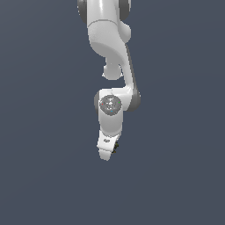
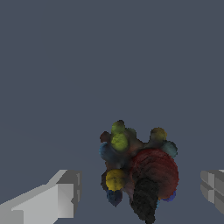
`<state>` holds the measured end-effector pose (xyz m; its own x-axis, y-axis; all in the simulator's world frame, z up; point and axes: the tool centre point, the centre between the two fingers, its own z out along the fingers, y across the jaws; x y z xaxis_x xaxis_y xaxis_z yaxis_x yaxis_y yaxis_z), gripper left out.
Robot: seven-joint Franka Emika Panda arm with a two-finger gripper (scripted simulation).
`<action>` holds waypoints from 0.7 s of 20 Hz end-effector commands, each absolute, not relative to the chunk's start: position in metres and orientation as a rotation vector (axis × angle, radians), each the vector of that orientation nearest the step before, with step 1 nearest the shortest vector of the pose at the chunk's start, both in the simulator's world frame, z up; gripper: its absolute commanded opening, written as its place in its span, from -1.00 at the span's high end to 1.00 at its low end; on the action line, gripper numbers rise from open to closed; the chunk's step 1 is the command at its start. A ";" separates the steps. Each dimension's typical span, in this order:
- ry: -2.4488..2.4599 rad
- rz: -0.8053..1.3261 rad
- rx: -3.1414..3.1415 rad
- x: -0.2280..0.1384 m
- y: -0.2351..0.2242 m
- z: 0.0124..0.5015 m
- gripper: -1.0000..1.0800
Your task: Pick up the object and move it to a goal position.
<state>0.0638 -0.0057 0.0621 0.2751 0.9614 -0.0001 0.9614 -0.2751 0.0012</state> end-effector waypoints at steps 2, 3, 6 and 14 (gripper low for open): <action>1.894 -0.001 2.506 0.063 -0.006 0.042 -0.92; 1.895 0.000 2.506 0.063 -0.006 0.038 -0.92; 1.895 0.000 2.505 0.063 -0.006 0.030 -0.92; 1.895 0.000 2.505 0.064 -0.006 0.030 1.00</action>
<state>0.0674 -0.0063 0.0351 0.2732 0.9619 0.0016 0.9619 -0.2732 0.0097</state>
